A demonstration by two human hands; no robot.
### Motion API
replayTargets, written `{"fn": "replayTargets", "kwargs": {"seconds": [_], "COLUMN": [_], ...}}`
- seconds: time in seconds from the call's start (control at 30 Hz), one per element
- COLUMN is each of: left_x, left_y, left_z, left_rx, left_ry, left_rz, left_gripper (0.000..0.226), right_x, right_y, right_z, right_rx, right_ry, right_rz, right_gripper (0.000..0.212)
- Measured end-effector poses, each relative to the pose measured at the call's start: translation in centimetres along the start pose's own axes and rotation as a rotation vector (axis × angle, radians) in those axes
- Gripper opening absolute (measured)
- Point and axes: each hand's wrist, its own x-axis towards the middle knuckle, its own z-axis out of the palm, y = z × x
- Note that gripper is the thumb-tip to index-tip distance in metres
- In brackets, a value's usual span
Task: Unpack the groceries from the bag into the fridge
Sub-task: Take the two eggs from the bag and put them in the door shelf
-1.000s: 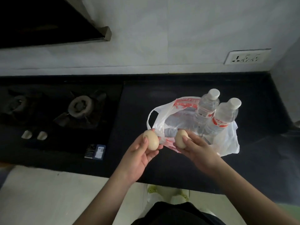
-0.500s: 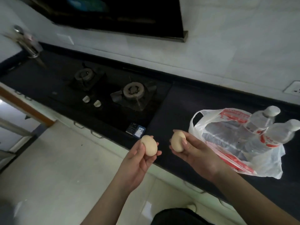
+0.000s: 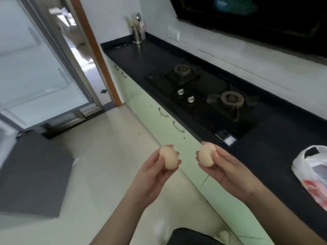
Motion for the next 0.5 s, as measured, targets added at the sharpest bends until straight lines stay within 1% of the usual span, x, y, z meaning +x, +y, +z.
{"fn": "replayTargets", "kwargs": {"seconds": [0.07,0.13,0.2,0.3,0.5], "left_x": [-1.5,-2.7,-3.8,-5.2,-5.4], "left_y": [1.6,2.9,3.9,4.7,6.4], "left_z": [-2.4,-4.6,-6.5,-8.8,-11.6], "left_rx": [-0.016,-0.039,-0.066,-0.094,-0.186], "left_ry": [0.056,0.11,0.155,0.227,0.396], "left_rz": [0.057,0.11,0.156,0.211,0.286], "left_gripper": [0.035,0.04,0.052,0.036,0.034], "right_x": [1.3,2.7,4.1,6.2,11.7], "right_y": [1.0,2.2,3.1,4.2,5.6], "right_z": [3.2,6.0,8.4,11.1,14.3], "right_rx": [-0.018,-0.018,-0.012,-0.023,-0.08], "right_ry": [-0.057,-0.096,-0.143,-0.232,-0.348], "right_rz": [0.04,0.075,0.11,0.177,0.301], "right_gripper": [0.072,0.079,0.077,0.069,0.07]}}
